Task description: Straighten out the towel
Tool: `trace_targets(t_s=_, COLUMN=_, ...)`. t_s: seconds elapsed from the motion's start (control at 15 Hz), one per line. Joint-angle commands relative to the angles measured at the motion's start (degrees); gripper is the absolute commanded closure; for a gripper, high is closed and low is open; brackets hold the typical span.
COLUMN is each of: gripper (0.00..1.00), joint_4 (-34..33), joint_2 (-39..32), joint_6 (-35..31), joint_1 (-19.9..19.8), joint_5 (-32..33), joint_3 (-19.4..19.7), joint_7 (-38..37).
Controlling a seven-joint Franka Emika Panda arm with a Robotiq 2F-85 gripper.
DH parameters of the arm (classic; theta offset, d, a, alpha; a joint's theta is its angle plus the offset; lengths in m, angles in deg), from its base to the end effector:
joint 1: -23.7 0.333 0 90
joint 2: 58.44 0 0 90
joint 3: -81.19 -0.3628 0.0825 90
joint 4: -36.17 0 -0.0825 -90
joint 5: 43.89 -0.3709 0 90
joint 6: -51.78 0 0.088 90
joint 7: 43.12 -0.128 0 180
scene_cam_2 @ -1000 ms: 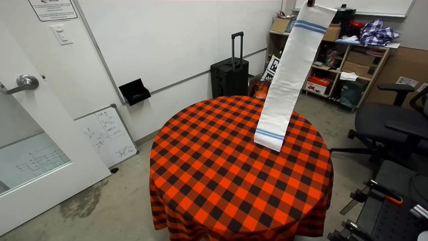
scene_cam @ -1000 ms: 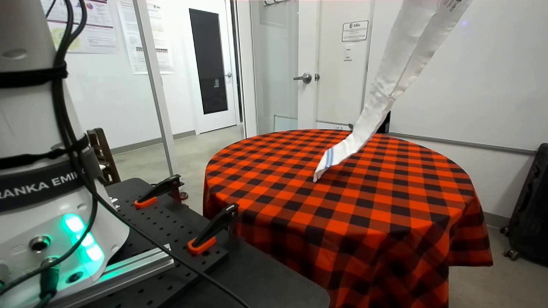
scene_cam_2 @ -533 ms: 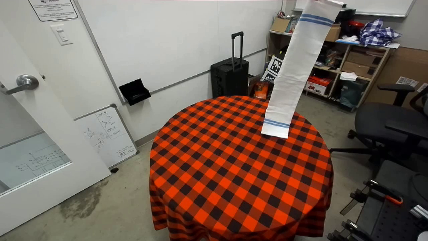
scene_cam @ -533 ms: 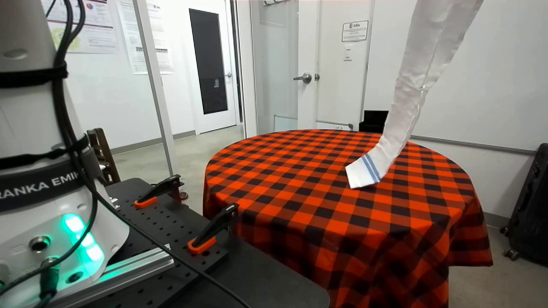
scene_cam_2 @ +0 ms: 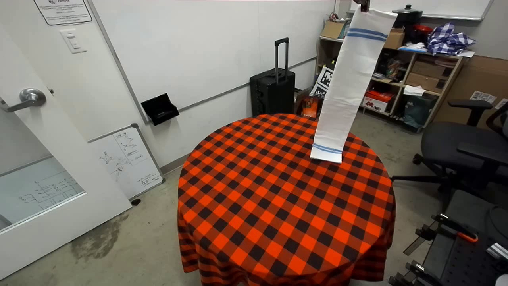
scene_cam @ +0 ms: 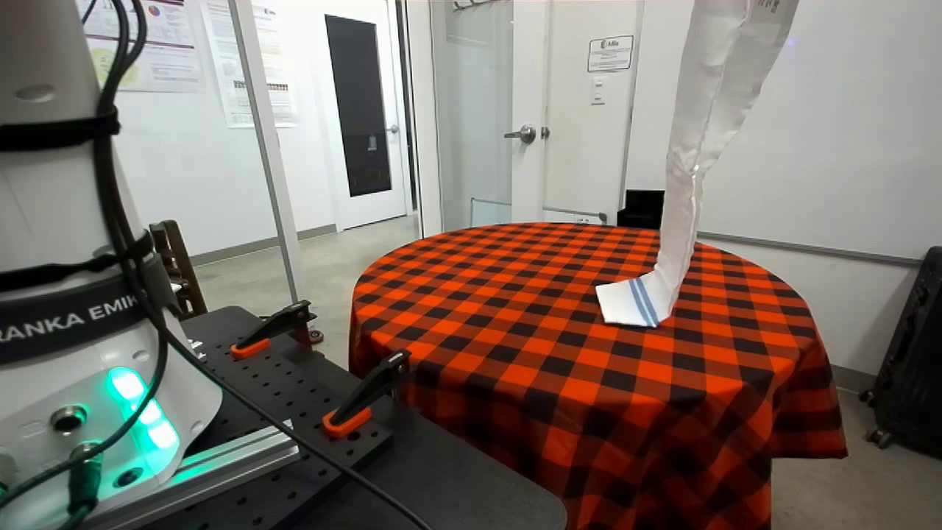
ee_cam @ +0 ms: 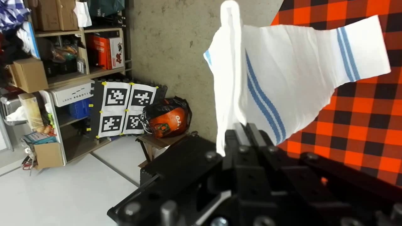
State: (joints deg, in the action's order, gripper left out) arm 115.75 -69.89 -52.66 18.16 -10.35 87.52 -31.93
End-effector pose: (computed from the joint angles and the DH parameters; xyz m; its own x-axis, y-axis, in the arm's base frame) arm 0.6170 -0.1785 0.6628 0.9924 0.0987 0.0742 0.0352 -0.8020 0.5963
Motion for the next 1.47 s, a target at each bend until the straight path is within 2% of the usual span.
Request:
trace_targets(t_s=0.0, gripper=0.99, joint_4=-1.0, joint_2=0.1, joint_6=1.9, joint_1=1.0, joint_5=0.6, joint_3=-0.3, joint_7=0.8)
trace_targets(t_s=0.33, gripper=0.99, joint_4=-1.6, joint_2=5.8, joint_6=1.4, joint_1=0.4, joint_5=0.3, joint_3=0.1, joint_7=0.2)
trace_targets(t_s=0.6, gripper=0.99, joint_4=-5.0, joint_2=10.1, joint_6=2.6, joint_1=-1.4, joint_5=-1.5, joint_3=1.6, joint_7=-0.1)
trace_targets(t_s=1.07, gripper=0.99, joint_4=-13.1, joint_2=10.3, joint_6=8.0, joint_1=-5.9, joint_5=-7.7, joint_3=5.8, joint_7=0.8)
trace_targets(t_s=1.4, gripper=0.99, joint_4=-10.9, joint_2=10.6, joint_6=7.3, joint_1=-7.1, joint_5=-9.2, joint_3=6.5, joint_7=2.5)
